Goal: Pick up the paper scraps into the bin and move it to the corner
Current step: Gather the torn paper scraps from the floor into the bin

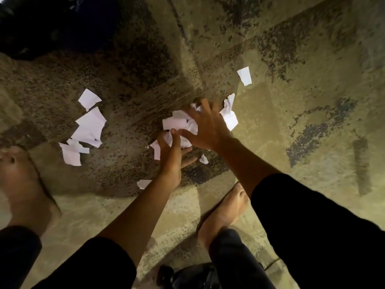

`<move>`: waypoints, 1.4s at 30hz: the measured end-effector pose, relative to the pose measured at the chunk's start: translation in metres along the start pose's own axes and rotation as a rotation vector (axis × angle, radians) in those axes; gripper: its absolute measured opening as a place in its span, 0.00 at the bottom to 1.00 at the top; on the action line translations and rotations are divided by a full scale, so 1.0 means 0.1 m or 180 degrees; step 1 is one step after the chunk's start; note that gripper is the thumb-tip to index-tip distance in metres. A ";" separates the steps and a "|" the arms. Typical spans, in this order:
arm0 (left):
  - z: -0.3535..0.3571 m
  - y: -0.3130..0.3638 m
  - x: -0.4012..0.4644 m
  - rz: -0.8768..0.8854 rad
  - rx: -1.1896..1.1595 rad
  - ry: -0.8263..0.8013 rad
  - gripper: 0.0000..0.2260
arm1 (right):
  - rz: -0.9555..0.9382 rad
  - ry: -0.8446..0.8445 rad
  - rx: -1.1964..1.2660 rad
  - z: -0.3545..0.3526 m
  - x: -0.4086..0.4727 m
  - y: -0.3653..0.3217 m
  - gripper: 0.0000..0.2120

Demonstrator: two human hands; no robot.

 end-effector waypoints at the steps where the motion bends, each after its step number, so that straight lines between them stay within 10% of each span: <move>1: -0.02 -0.01 0.00 0.0034 -0.0022 -0.0087 0.23 | 0.0048 -0.0084 0.0145 0.07 -0.04 -0.03 0.38; 20: -0.48 0.24 -0.37 0.0311 0.0126 -0.0560 0.20 | -0.0022 0.0527 0.1934 0.13 -0.49 -0.75 0.28; 42: -0.79 3.31 -2.52 0.1741 0.0070 -0.1049 0.23 | -0.1272 0.1587 0.2292 -3.03 -0.45 -2.86 0.25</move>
Point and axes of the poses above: each hand's wrist, its own x-axis towards the middle knuckle, its own z-axis out of the palm, y = z × x, the point moved 3 cm from there along x, towards the middle knuckle, and after that the axes turned 4 degrees about -y, right-handed, at the moved point
